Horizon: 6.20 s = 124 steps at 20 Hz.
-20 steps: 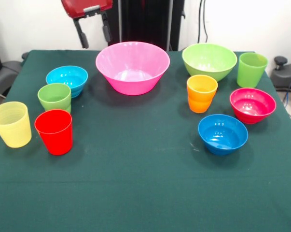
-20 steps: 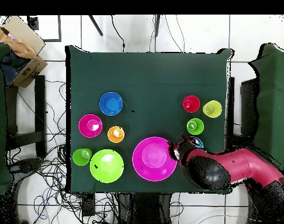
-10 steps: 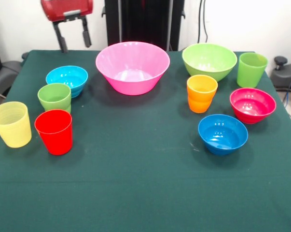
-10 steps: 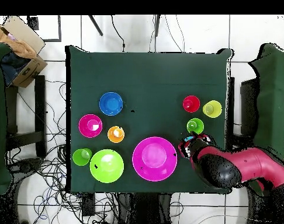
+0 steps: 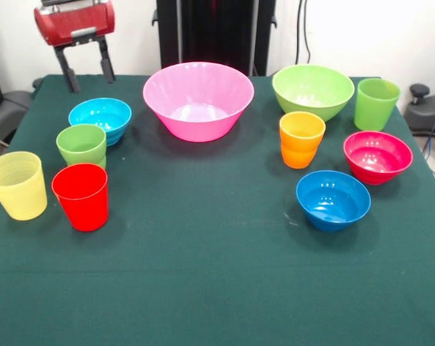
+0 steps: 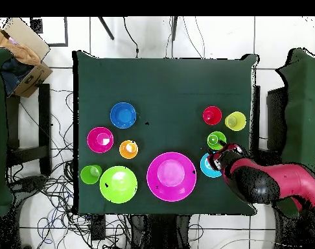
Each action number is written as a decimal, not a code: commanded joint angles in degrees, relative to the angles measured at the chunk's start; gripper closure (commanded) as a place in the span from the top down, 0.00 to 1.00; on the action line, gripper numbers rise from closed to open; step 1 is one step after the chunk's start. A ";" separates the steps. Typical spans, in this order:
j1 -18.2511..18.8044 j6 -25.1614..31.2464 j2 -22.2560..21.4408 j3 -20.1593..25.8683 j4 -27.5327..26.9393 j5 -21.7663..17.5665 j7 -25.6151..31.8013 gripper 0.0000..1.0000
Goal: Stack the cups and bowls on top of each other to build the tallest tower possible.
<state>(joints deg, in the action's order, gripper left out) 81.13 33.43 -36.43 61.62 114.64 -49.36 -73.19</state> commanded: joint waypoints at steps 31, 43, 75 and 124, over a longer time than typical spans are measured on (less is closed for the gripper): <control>2.36 2.96 12.60 2.06 -4.28 -6.04 23.97 1.00; -4.57 -0.12 13.06 -3.91 -5.94 -14.66 16.55 1.00; -12.23 10.63 -9.77 -5.07 9.24 27.48 -6.76 1.00; -23.17 -4.27 -5.60 -23.30 -5.47 -4.38 6.04 1.00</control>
<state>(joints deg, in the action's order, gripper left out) 57.61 29.70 -48.39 37.24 115.38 -51.61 -71.82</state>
